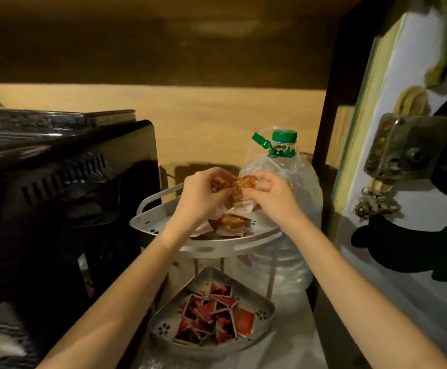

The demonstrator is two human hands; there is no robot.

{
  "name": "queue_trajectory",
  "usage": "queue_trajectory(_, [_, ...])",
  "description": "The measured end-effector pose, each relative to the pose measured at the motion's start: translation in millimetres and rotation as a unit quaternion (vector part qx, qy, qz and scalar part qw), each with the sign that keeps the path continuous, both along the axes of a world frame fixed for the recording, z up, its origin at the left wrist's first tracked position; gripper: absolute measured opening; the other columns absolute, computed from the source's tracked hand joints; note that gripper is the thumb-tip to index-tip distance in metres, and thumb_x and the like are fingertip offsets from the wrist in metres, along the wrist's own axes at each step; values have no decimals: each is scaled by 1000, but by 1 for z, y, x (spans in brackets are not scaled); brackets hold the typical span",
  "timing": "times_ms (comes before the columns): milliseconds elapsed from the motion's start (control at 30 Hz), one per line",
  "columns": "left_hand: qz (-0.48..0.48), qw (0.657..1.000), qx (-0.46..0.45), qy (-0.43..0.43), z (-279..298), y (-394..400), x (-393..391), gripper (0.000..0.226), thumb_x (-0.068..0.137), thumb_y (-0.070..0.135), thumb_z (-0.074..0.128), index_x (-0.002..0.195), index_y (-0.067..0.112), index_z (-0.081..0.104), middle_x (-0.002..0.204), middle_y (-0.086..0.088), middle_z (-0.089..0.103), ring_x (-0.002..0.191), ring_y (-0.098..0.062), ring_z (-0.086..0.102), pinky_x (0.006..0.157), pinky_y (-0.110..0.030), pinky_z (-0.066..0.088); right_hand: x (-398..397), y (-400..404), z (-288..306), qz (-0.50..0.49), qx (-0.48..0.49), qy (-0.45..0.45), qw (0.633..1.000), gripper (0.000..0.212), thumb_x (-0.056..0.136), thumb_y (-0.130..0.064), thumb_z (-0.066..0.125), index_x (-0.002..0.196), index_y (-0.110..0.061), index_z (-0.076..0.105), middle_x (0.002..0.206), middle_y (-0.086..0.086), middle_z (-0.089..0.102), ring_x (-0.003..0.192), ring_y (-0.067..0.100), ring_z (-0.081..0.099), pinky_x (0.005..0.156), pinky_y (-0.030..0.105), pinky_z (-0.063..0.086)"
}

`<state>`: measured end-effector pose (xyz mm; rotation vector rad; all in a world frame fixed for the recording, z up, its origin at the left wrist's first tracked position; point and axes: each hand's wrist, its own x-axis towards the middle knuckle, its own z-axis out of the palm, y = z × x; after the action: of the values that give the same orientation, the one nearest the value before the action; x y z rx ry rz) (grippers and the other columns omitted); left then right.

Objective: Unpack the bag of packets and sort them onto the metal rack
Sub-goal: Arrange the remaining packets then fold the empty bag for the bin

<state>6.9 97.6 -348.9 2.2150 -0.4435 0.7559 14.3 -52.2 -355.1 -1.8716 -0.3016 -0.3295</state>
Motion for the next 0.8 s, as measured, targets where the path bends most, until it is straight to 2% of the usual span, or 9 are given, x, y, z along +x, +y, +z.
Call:
queue_trajectory(100, [7,999,20,47,-9,6,20,17,80,14,65,95,19,69,95,2,69,79,-3,55,62,-4,40,17,-2,-10,-51,-58,64,995,28,78,-17,67,102,-20,52,91,2,62,88,22,61,76,34,50])
queue_trajectory(200, [-9,994,84,70,-16,6,32,18,82,12,61,98,15,69,100,-2,70,84,-6,56,67,-9,43,24,-4,-15,-90,-174,74,978,26,77,-21,64,100,-20,52,97,6,62,84,23,61,71,33,48])
queue_trajectory(333, [-1,978,191,82,-24,3,40,20,85,23,58,100,17,69,101,-3,71,88,-14,61,78,-29,53,21,-3,-14,-92,-296,79,948,27,76,-18,61,97,-2,62,85,13,66,84,27,62,78,43,52])
queue_trajectory(400, [9,969,218,118,-25,2,39,25,89,30,51,102,17,69,102,-4,71,87,-16,62,80,-36,53,16,-3,-14,-92,-335,65,935,24,77,-19,57,89,1,66,77,12,63,82,29,62,76,42,51])
queue_trajectory(433, [9,964,224,140,-25,1,37,29,91,31,47,103,16,68,102,-5,70,86,-17,61,80,-36,52,13,-3,-14,-94,-346,57,932,23,79,-19,56,90,-1,66,81,11,64,86,30,62,77,41,51])
queue_trajectory(500, [-1,964,220,151,-22,1,30,34,94,31,40,108,13,65,108,-8,68,93,-20,61,85,-37,49,8,-3,-11,-86,-336,36,937,31,81,-18,58,109,-6,61,105,11,64,100,27,59,86,39,50])
queue_trajectory(567, [-18,974,191,118,-15,4,18,34,94,30,39,114,13,61,115,-9,65,102,-21,59,88,-36,47,1,-4,-8,-76,-310,-2,948,45,81,-18,61,124,-11,50,123,7,57,112,24,53,92,38,46])
queue_trajectory(667, [-43,987,145,49,-8,5,-13,33,92,27,44,120,15,57,116,-5,65,103,-16,59,89,-33,48,-16,-4,-4,-65,-280,-71,955,43,81,-19,62,123,-15,52,122,4,58,113,21,52,93,38,46])
queue_trajectory(800, [-51,996,37,-62,-21,4,-71,19,88,17,53,104,12,63,96,2,68,82,-2,60,72,-16,49,-60,5,-23,-42,-192,-170,966,32,81,-14,63,113,-14,57,113,2,60,107,18,54,91,35,47])
